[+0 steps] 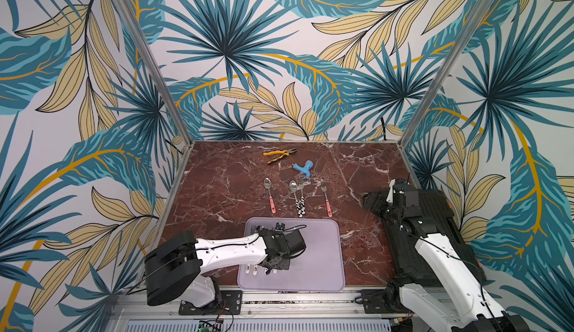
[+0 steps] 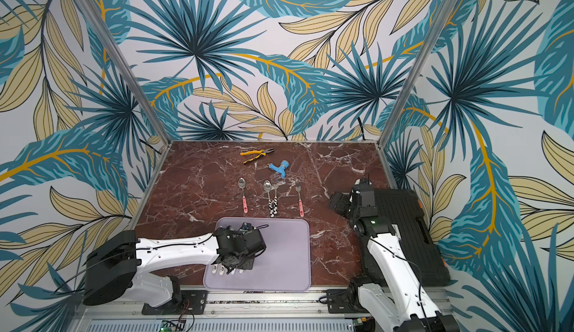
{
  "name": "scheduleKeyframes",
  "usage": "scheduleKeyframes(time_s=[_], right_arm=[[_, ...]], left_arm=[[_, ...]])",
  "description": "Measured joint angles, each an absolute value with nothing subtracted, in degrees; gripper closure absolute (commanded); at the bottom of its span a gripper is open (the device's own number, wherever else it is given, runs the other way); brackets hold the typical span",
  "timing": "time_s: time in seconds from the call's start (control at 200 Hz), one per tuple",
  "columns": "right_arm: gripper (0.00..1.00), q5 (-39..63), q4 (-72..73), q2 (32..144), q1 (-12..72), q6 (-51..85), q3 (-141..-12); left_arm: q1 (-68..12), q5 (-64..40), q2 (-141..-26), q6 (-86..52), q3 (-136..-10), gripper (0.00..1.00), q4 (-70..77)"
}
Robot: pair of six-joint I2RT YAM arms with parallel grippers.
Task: Set the spoon and fork side by side
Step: Place the spoon on the tray.
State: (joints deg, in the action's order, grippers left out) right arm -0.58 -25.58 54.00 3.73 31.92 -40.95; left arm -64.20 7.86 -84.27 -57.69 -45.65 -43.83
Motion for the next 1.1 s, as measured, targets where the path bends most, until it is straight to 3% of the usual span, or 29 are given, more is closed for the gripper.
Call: scheduleKeyframes(time_s=[0.35,1.096], right_arm=[[0.01,-0.6,-25.6,54.0,3.7,31.9,-40.9],[0.01,-0.6,-25.6,54.0,3.7,31.9,-40.8]], left_arm=[[-64.2,7.9,-85.9,-58.5,-45.6,0.99,-44.8],[-64.2,9.0,-86.9,-59.5,-46.2,0.71,-46.5]])
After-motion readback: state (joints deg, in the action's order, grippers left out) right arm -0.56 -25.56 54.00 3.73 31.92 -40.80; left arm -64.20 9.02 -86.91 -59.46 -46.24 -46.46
